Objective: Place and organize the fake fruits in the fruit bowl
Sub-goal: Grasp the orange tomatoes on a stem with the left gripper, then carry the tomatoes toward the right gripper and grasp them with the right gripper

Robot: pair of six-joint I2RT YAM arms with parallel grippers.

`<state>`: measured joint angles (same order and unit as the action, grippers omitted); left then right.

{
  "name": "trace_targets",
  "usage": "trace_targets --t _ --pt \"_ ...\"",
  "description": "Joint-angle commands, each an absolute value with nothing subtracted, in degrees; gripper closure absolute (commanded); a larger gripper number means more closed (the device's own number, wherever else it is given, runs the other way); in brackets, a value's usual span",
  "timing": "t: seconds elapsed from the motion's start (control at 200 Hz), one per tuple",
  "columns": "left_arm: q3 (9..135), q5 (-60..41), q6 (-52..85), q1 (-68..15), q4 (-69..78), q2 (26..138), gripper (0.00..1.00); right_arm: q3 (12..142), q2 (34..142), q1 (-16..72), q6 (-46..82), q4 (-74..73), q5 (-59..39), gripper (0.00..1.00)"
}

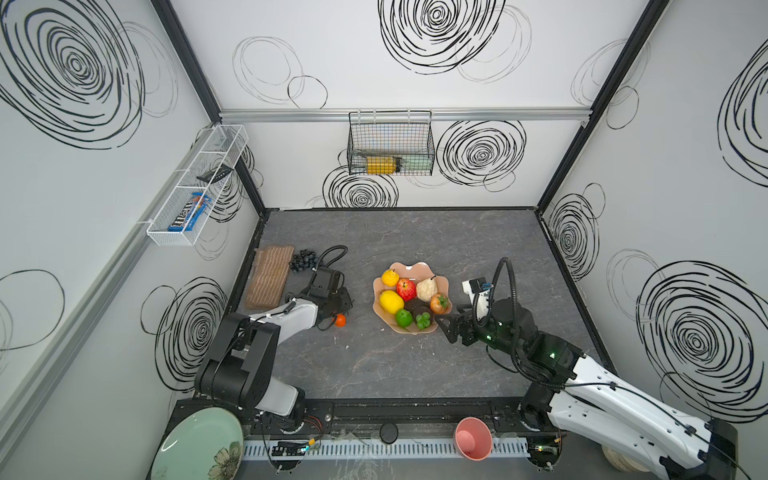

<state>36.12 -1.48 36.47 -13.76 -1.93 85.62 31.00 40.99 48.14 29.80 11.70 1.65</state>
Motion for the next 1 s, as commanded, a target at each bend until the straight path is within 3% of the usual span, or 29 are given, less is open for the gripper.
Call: trace_targets --t 0.0,0.22,0.455,0.745,0.991 --pt "35.8 -1.7 36.7 -13.4 0.0 84.9 0.57 30.8 40.5 47.9 30.5 10.6 1.3 0.08" --pt "32.4 -2.3 38.4 -14.1 3.0 79.6 0.58 31.0 40.4 47.9 31.6 10.4 0.4 0.08" --pt "24.3 -5.8 42.1 -15.2 9.3 65.8 0.61 30.4 41.0 48.0 34.6 6.6 -3.0 0.09" --pt "21.4 -5.7 41.7 -22.0 10.5 48.7 0.62 29.5 46.3 49.5 36.4 -2.6 -8.6 0.14" --pt "23.1 -7.4 41.2 -28.5 11.3 39.6 0.62 29.6 49.7 54.2 29.5 -10.8 -8.3 0.17"
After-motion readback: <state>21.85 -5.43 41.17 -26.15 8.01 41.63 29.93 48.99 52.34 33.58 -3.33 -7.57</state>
